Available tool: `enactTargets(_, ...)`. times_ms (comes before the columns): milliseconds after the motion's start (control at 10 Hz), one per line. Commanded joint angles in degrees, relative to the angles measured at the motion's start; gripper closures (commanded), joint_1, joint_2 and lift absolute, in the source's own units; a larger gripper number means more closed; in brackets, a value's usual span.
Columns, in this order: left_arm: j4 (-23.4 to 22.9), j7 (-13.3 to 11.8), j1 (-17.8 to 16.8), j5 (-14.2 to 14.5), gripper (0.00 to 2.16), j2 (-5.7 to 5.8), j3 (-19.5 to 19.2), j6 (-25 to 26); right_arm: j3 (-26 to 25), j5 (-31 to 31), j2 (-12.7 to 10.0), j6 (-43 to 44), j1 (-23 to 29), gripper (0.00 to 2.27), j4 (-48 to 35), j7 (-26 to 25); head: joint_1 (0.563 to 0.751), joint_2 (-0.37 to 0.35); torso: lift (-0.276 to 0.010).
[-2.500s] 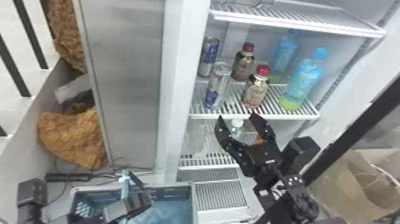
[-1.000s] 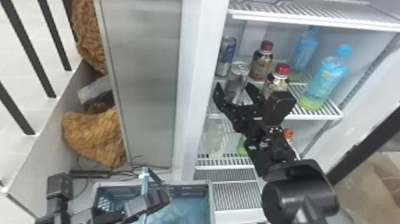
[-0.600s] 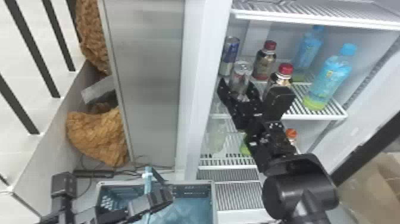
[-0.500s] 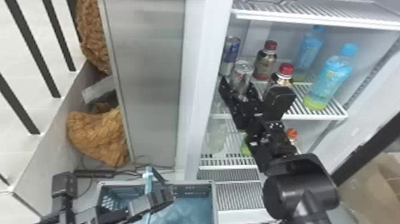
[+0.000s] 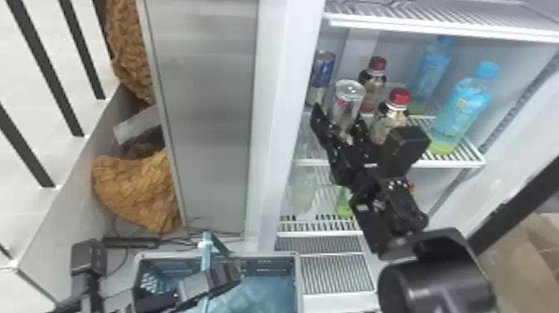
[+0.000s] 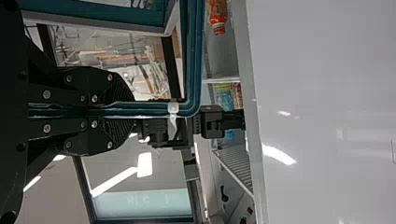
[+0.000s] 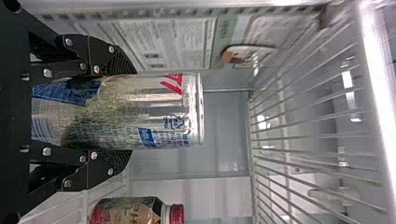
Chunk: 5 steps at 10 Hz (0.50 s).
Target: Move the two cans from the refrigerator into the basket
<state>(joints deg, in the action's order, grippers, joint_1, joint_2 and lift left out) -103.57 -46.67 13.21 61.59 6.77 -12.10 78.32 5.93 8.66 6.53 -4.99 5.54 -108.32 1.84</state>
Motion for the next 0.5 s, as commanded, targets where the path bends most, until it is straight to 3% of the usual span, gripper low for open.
enactTargets(0,0.0,0.0,0.0,0.0,1.19,0.00,0.0,-0.1,-0.1,2.1,0.9,-1.8,4.6,1.16,-6.2,0.0,0.695,-0.154,-0.031)
enactTargets(400,0.0,0.0,-0.3,0.0,1.19,-0.09,0.0,-0.1,-0.1,7.2,3.6,-10.9,16.1,1.16,-20.8,1.5,0.695,-0.144,-0.031)
